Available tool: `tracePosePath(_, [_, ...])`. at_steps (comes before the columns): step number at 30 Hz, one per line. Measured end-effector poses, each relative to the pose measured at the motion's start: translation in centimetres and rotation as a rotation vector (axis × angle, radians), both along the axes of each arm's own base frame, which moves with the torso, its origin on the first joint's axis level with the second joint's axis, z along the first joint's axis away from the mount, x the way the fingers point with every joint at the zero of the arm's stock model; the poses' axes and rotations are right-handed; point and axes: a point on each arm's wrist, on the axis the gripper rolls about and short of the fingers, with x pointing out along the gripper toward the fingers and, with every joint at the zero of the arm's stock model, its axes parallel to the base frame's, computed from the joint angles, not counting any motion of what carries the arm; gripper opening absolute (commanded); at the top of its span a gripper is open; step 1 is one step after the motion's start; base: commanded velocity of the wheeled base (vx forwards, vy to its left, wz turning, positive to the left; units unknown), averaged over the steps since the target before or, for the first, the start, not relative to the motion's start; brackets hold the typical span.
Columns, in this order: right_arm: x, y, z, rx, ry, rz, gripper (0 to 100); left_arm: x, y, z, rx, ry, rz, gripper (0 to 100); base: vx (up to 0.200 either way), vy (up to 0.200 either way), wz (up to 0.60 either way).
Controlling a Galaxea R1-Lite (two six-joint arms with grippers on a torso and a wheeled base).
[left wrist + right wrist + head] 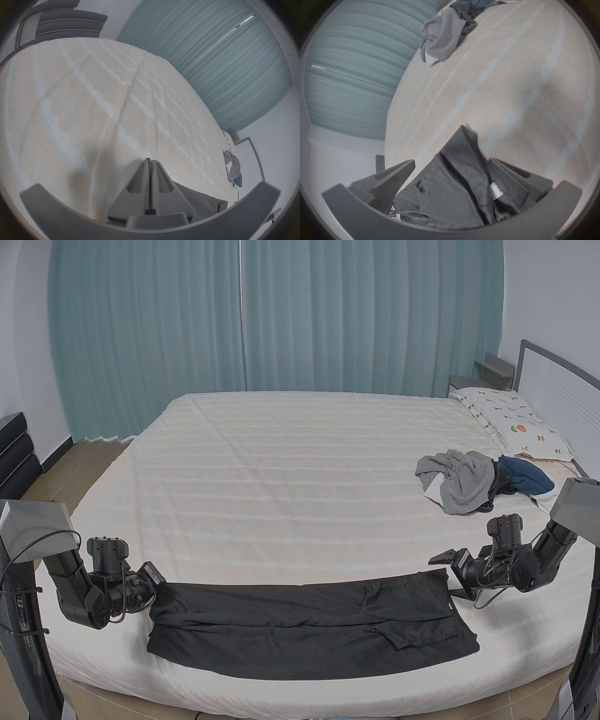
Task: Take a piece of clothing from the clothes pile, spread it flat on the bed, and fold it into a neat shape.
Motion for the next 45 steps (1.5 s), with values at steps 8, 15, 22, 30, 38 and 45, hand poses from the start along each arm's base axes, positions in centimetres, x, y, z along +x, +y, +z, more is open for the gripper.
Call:
tracePosePath(8, [0.6, -0.9, 0.0, -0.003, -0.014, -0.023, 100, 0.0, 0.0, -0.2, 0.0, 0.003, 0.0, 0, 0.0, 0.0, 0.0])
tracePosePath(15, [1.6, -0.8, -0.8, -0.032, -0.033, 0.005, 0, 0.0, 0.0, -0.5, 0.0, 0.011, -0.001, 0, 0.0, 0.0, 0.0])
tracePosePath(22, [2.2, -0.2, -2.2, -0.134, -0.059, 0.05, 0, 0.0, 0.0, -0.6, -0.001, 0.016, -0.002, 0, 0.0, 0.0, 0.0])
tracePosePath(30, [3.2, 0.0, -2.8, -0.133, -0.083, 0.026, 0, 0.0, 0.0, -0.8, 0.006, 0.02, -0.004, 0, 0.0, 0.0, 0.0])
tracePosePath(38, [3.6, -0.5, -2.6, -0.111, -0.102, -0.014, 0, 0.0, 0.0, -0.9, 0.012, 0.026, 0.002, 0, 0.0, 0.0, 0.0])
tracePosePath(45, [3.7, -0.6, -2.8, -0.108, -0.102, -0.015, 100, 0.0, -0.2, -0.8, 0.015, -0.001, -0.002, 100, 0.0, 0.0, 0.0])
